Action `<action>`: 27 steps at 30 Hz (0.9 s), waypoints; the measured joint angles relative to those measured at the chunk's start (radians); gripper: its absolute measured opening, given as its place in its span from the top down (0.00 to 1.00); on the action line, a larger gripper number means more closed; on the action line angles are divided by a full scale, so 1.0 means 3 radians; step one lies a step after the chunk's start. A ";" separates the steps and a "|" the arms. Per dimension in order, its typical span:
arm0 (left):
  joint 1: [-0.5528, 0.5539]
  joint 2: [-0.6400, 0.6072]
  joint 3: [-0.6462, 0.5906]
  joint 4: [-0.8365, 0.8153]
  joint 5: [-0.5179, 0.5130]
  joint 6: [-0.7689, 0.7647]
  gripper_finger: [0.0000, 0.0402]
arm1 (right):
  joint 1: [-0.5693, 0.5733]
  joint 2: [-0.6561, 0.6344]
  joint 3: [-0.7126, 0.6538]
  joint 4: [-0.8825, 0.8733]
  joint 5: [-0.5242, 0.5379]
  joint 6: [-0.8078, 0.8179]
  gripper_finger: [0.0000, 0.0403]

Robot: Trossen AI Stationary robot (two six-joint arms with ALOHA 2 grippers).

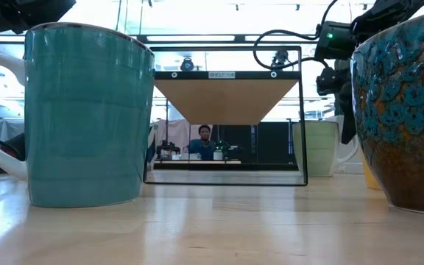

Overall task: Place coffee mugs
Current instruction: Put the green mug on the shelf

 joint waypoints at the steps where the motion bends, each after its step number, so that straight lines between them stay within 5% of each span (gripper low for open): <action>1: -0.0001 0.0000 0.0000 0.0001 0.0000 0.0001 0.65 | 0.0000 -0.0001 0.0000 0.0006 0.0000 -0.0015 0.82; 27: 0.0000 0.0000 0.0001 0.0000 -0.0001 0.0002 0.65 | -0.0213 -0.0008 0.0639 -0.0393 -0.0050 -0.0346 0.82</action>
